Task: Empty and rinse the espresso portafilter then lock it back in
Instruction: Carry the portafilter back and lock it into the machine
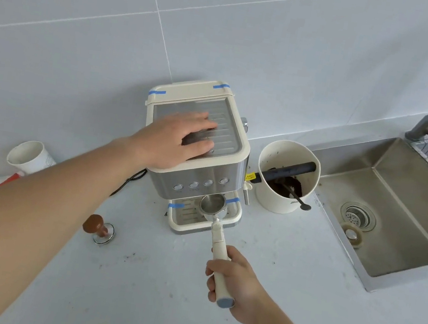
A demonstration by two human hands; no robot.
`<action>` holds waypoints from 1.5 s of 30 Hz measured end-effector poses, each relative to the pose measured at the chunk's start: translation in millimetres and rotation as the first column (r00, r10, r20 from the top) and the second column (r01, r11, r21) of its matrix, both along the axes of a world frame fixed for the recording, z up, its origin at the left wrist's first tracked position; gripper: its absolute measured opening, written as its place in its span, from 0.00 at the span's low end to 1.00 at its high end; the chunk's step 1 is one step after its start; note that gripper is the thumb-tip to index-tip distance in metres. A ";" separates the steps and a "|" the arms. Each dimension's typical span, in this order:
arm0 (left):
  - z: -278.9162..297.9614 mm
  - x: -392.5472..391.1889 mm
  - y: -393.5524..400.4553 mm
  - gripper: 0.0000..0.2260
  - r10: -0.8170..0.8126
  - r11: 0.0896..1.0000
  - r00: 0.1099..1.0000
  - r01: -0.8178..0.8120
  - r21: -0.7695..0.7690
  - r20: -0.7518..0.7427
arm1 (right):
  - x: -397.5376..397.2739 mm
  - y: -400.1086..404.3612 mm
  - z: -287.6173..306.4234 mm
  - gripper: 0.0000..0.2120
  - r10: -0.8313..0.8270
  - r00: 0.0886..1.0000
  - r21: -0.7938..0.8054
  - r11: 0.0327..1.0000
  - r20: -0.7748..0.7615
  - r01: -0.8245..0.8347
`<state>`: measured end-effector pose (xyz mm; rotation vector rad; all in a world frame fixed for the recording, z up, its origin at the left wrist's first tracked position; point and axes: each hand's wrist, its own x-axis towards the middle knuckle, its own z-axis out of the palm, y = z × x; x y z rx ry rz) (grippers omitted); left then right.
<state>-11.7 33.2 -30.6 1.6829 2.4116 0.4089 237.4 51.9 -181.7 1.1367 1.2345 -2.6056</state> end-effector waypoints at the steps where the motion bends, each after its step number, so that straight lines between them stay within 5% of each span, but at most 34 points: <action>1: -1.6 -0.8 -0.7 0.24 -0.016 1.000 1.000 0.016 0.008 -0.009 | -3.1 -0.9 -0.9 0.15 -0.003 1.000 -0.006 1.000 -0.002 0.003; 7: -13.2 1.0 3.6 0.27 -0.044 0.999 0.998 0.045 0.025 -0.036 | -15.1 -2.5 -10.7 0.20 -0.047 0.999 -0.016 0.999 0.006 0.047; 28: -12.7 -4.7 9.3 0.24 0.005 0.997 1.000 -0.006 0.071 0.014 | -85.7 3.1 -3.2 0.15 -0.163 0.978 -0.020 0.987 -0.131 0.162; 45: -8.0 0.4 7.8 0.22 0.032 0.994 0.999 -0.035 0.102 0.038 | -100.7 -30.0 -10.5 0.13 -0.127 0.976 0.127 0.980 -0.174 0.150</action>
